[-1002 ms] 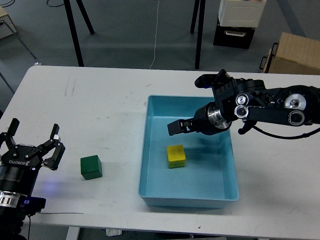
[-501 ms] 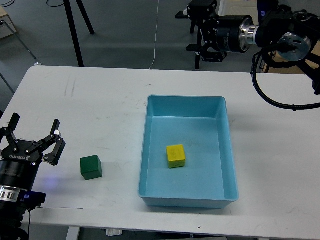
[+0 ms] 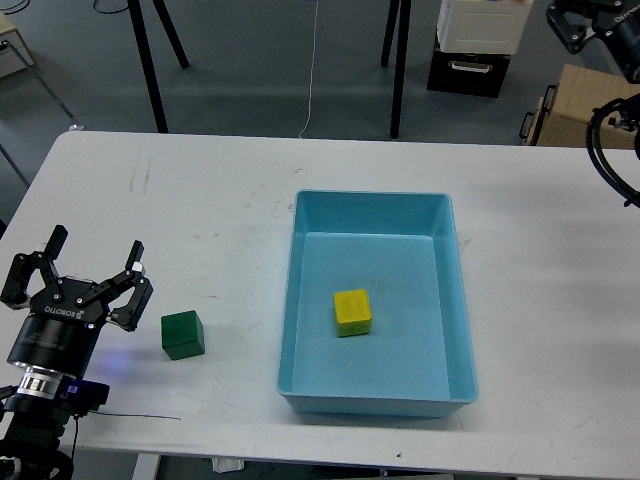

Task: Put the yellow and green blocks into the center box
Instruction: 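Open the right gripper and lift it away from the bin, then move the left gripper down over the green cube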

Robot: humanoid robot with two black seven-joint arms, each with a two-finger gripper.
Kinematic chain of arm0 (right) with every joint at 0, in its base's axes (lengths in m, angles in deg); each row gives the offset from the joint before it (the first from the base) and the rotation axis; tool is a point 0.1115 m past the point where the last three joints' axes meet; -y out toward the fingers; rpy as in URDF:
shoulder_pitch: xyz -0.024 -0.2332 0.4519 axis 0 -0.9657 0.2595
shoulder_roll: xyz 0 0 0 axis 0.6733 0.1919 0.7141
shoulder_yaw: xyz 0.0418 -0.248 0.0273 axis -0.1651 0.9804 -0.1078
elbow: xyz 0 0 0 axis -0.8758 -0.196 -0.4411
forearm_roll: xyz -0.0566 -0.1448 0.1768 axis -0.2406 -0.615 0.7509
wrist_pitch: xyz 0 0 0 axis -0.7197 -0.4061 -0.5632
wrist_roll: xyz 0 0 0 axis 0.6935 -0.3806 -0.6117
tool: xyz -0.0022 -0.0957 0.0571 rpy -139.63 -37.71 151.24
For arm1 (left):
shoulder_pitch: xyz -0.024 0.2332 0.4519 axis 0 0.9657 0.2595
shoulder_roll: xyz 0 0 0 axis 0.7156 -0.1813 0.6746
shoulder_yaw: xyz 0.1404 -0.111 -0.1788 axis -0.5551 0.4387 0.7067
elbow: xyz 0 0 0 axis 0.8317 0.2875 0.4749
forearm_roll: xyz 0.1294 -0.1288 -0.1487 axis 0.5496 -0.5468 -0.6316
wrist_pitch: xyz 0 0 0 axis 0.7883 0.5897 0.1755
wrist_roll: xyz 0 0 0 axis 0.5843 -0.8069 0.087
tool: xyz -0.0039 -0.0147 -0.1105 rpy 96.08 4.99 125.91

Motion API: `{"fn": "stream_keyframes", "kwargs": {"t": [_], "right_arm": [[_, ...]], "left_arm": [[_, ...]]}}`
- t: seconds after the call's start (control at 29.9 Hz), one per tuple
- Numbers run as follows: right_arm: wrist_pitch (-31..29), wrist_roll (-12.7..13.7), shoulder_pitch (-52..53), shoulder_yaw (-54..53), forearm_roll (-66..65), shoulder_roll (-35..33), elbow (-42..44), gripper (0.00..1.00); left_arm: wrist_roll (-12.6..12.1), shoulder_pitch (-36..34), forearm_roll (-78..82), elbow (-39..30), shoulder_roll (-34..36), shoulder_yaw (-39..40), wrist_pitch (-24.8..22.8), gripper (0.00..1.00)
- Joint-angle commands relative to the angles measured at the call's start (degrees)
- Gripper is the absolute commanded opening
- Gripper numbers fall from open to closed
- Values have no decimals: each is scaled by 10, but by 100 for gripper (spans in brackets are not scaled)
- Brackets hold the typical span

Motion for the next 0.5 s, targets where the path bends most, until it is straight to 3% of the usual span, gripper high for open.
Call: {"fn": "stream_keyframes", "kwargs": {"t": [0.0,0.23,0.47], "right_arm": [[0,-1,-115,-45,41,-34,-72,94],[0,-2,-391,-154,48,-51,-276,95],[0,-3,-687,-267,39,11,-493,96]], "left_arm": [[2,0,0,0,1,0,0,100],[4,0,-1,-3,5,10,0,100],[5,0,-2,-11,5,14,0,100]]}}
